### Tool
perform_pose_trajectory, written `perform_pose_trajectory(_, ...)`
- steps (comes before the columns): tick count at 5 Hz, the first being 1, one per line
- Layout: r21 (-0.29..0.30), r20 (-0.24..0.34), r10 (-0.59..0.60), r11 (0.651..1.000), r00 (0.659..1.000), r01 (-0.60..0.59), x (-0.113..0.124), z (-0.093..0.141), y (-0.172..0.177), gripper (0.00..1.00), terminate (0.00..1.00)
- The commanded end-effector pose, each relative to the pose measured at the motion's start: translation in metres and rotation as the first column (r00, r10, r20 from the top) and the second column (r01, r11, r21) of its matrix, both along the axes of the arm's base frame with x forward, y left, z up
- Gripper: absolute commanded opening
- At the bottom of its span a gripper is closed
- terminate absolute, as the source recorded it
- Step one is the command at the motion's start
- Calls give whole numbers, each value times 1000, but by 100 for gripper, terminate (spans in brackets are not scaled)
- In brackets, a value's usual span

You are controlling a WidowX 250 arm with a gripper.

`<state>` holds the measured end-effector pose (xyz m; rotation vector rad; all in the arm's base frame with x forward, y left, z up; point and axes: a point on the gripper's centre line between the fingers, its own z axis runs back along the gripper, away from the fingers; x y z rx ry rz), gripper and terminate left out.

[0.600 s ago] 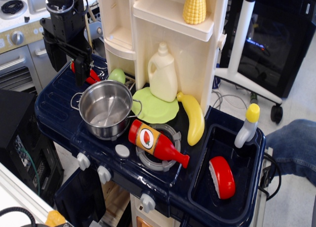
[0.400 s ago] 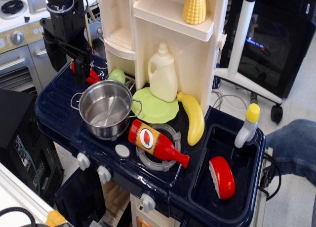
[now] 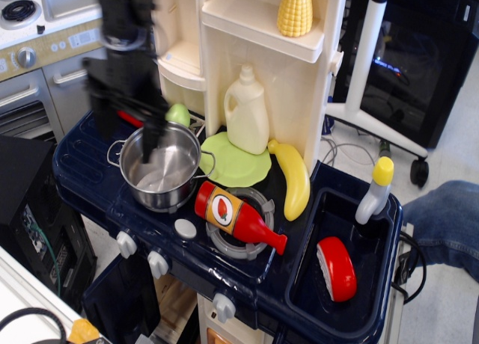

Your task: Put sushi in pot or pan

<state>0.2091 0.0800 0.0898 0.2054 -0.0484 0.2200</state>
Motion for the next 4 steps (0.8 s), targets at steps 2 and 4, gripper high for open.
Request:
perform_pose_trajectory(2, -90, 62, 132, 988, 989, -126, 13, 10, -104, 100, 0)
perform_pose_trajectory(4, -26, 64, 102, 995, 993, -101, 39, 0, -175, 100, 0)
